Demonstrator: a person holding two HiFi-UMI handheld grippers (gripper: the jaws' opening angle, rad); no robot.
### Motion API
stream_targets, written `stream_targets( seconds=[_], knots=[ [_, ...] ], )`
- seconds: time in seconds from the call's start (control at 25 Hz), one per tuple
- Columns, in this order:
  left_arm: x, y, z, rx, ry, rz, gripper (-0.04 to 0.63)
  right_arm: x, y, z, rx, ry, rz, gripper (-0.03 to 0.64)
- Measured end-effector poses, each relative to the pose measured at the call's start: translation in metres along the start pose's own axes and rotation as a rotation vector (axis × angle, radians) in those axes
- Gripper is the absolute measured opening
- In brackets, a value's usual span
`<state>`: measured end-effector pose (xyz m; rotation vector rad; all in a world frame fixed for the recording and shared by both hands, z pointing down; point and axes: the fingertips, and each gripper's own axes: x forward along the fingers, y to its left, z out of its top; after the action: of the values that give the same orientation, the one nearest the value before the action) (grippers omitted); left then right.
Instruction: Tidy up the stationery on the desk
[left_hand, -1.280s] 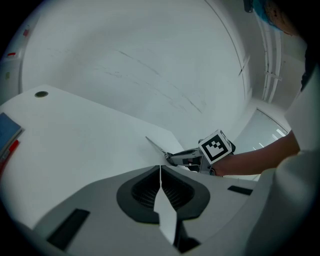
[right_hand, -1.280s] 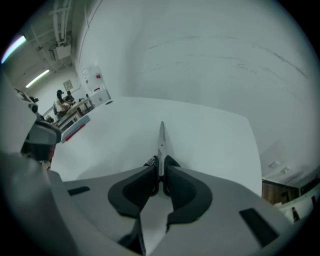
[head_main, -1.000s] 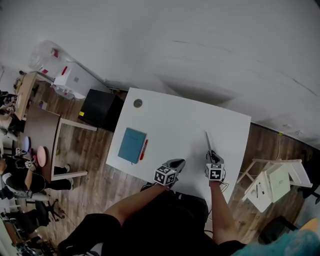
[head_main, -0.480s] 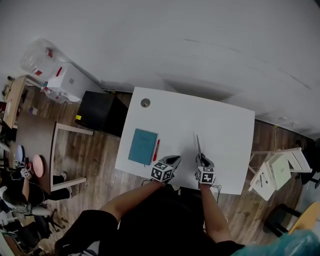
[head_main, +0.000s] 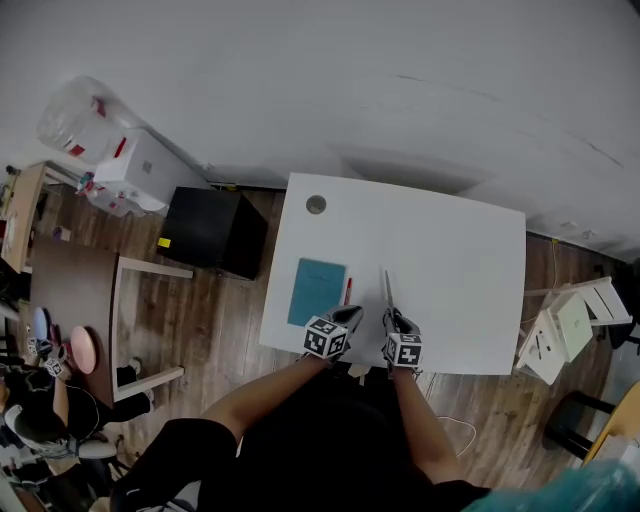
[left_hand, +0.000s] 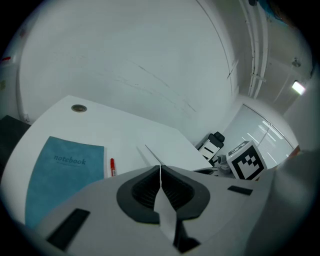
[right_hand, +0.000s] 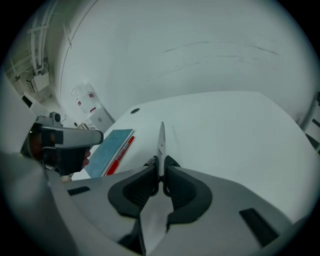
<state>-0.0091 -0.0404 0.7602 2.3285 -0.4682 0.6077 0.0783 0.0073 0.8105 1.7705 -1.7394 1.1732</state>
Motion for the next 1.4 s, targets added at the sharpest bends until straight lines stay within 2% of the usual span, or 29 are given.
stream_targets(
  seconds=[0.24, 0.44, 0.68, 0.92, 1.4],
  knots=[
    [-0.025, 0.027, -0.009, 0.005, 0.013, 0.012, 0.018, 0.024, 0.048, -0.001, 0.089, -0.010, -0.025, 0.091],
    [-0.035, 0.034, -0.015, -0.012, 0.012, 0.006, 0.018, 0.031, 0.072, -0.005, 0.079, 0.001, -0.023, 0.091],
    [-0.042, 0.040, -0.026, -0.031, 0.019, 0.009, 0.018, 0.031, 0.072, -0.021, 0.144, 0.016, -0.071, 0.092],
    [-0.048, 0.046, -0.029, -0.034, 0.015, 0.013, 0.018, 0.038, 0.082, -0.031, 0.218, 0.021, -0.083, 0.092],
    [-0.063, 0.057, -0.037, -0.059, 0.005, 0.024, 0.018, 0.039, 0.093, -0.035, 0.197, 0.065, -0.085, 0.092]
  ],
)
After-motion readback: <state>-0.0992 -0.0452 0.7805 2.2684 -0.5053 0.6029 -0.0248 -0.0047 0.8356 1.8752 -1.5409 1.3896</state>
